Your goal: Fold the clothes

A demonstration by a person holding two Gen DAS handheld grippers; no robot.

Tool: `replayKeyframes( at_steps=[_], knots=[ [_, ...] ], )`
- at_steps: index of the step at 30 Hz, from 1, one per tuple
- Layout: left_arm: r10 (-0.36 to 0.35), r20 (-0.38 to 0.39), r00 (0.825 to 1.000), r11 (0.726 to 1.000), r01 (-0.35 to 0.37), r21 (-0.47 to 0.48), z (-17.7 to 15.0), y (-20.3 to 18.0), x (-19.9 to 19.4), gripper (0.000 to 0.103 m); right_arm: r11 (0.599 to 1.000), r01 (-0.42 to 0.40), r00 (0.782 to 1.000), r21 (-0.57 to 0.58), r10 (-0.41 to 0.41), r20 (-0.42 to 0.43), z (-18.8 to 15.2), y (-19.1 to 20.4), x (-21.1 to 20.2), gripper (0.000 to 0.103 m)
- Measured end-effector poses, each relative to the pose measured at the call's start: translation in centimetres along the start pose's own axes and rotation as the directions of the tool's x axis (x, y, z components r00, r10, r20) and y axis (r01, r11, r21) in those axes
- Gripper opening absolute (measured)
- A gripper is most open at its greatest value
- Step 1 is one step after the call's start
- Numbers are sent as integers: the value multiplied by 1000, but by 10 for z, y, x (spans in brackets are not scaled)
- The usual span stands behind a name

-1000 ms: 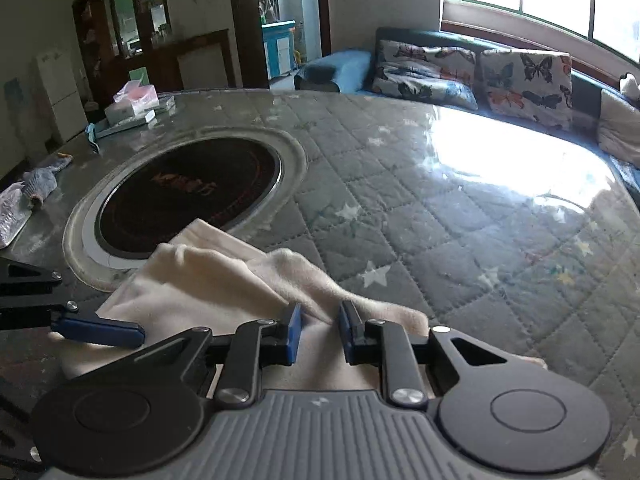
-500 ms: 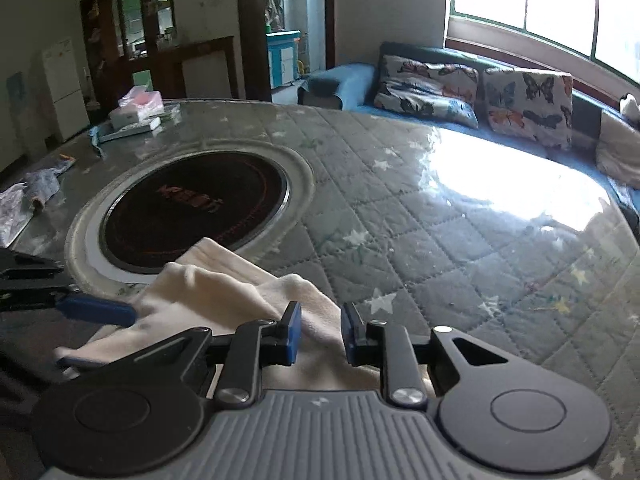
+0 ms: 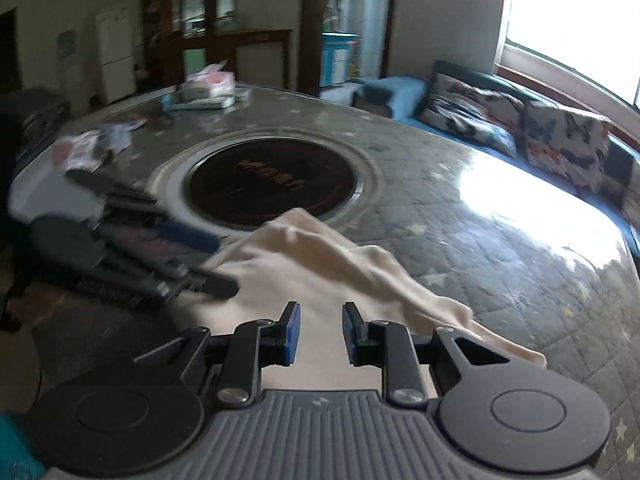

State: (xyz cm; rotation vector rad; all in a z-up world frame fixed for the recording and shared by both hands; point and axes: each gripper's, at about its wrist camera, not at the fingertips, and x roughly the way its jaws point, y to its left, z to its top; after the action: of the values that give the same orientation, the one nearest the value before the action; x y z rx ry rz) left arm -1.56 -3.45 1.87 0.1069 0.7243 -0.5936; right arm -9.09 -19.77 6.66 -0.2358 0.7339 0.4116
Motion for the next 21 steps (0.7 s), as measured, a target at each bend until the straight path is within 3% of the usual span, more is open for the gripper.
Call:
replayKeyframes(
  at_steps=[7,11,21],
  knots=[
    [11,3,1000,1000,-11,-14,-1,7,-6,53,993,-63,998,-100,60,-27,-4,33,4,24],
    [35,8,999,997,-34,-74,7,20,-13,68,984,-83,996,-159,80,-28,0,50,6,29],
    [49,-20,999,959,-52,-279,18,48,-18,90,942,-119,993,-314,109,-48,8,96,32,39]
  ],
)
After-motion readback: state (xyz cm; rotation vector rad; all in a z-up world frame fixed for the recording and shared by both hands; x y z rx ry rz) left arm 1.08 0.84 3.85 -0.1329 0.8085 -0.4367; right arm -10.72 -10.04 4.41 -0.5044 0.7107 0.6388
